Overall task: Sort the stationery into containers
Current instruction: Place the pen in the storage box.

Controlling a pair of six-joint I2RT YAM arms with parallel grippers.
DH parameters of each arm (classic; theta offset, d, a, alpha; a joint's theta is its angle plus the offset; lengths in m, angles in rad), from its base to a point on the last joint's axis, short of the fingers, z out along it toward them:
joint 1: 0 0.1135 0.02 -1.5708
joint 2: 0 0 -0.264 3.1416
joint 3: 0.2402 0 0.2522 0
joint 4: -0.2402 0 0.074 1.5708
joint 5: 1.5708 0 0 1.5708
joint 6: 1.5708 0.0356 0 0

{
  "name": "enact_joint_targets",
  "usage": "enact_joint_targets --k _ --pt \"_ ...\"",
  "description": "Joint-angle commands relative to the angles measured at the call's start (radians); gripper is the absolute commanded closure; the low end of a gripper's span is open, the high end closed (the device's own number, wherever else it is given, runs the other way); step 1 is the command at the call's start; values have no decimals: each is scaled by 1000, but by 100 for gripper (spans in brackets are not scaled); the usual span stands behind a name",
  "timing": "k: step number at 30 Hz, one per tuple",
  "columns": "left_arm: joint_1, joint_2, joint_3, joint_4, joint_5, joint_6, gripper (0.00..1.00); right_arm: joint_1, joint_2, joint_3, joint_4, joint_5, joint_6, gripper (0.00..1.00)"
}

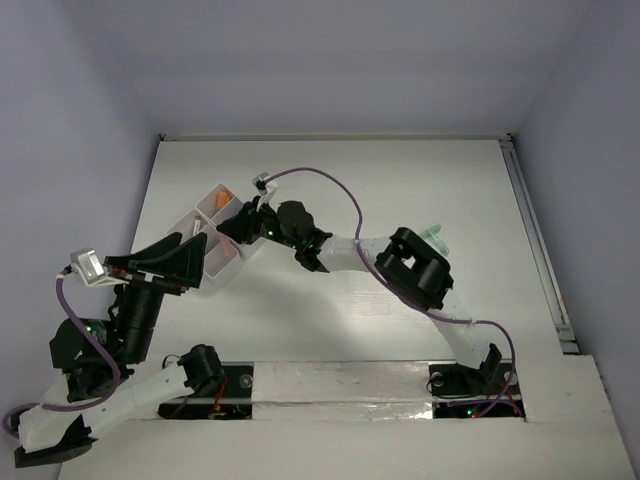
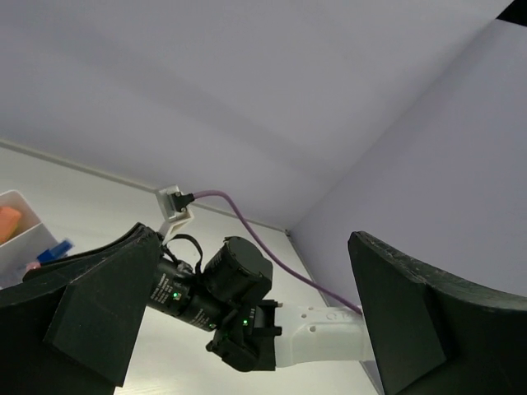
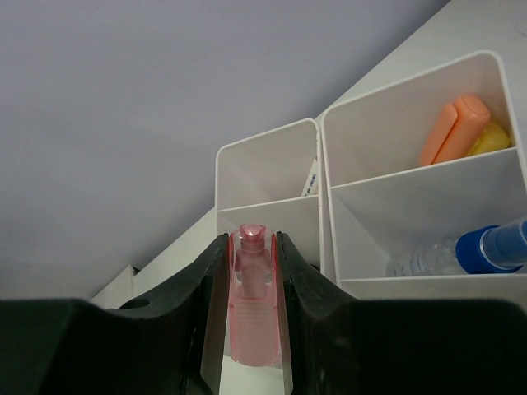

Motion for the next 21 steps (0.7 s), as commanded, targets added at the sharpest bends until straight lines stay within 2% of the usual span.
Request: enact_joint_targets --k 1,8,15,18,19,21 --pt "3 -12 -28 11 -47 31 1 19 32 64 110 30 -75 100" --pt "3 78 -19 -2 -15 61 1 28 72 59 174 36 -101 100" --pt "64 138 -14 2 45 69 1 47 64 23 188 56 -137 100" --pt "105 143 -19 14 82 68 1 56 63 13 189 59 -152 91" --pt "116 146 -22 18 99 68 1 56 60 9 194 59 -155 82" --pt "135 153 -23 24 114 69 1 56 55 -8 215 54 -157 70"
